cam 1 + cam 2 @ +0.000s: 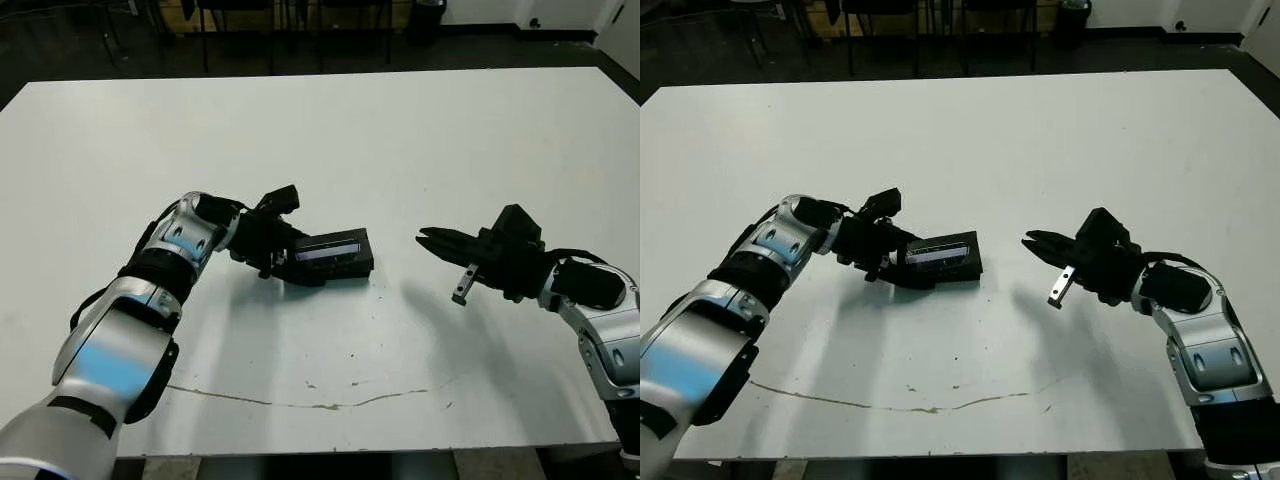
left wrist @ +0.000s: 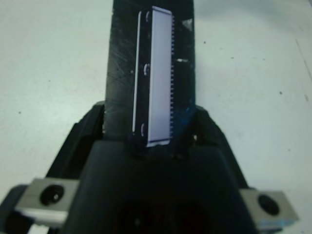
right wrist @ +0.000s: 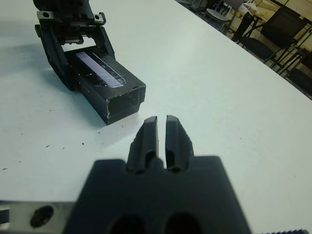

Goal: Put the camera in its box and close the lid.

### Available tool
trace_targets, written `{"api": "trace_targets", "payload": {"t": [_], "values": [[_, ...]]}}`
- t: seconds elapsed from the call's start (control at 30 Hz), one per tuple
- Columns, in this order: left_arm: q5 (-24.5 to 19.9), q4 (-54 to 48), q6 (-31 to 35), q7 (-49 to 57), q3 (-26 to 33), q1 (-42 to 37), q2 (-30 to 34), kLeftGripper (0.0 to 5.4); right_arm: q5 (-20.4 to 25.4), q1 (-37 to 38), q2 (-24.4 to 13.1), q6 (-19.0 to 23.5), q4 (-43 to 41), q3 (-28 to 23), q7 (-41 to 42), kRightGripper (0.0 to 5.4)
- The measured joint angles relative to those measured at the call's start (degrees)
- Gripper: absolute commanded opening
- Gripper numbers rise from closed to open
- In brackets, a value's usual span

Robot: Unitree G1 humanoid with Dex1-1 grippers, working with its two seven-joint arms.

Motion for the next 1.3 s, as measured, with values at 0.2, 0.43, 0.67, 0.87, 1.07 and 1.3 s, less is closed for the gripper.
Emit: {"api": "trace_targets", "payload": {"t": [0.2,0.43,0.67,0.87,1.07,1.3], "values": [[1.04,1.52,0.48,-0.33,-0.19,-1.68,-1.13,2.86,0.05,0.01,0.00,0.06,-0.37,0.00,-0.02,0.00],[1.81,2.30,0.46,-0.66,-0.16,-2.20,-1.42,2.86,0.09,0.10,0.00,0.45,-0.56,0.07,-0.05,0.00],[3.07,1.84,-0.38,0.12,-0.85,-2.12,-1.27,3.37,-0.24,0.52,0.08,0.42,-0.73,0.39,-0.60,0.00],[3.40,1.27,-4.94,1.02,-1.49,-1.06,-1.38,4.44,-0.14,0.60,0.18,0.12,-0.39,0.44,-0.60,0.00],[3.21,0.79,-9.56,2.30,-1.29,0.46,-0.57,5.39,-0.04,0.63,0.23,0.14,-0.44,0.72,-0.60,0.00],[2.80,0.81,-10.27,2.39,-0.97,0.90,0.40,5.39,0.25,0.63,0.26,0.09,-0.15,0.74,-0.01,0.00]]}}
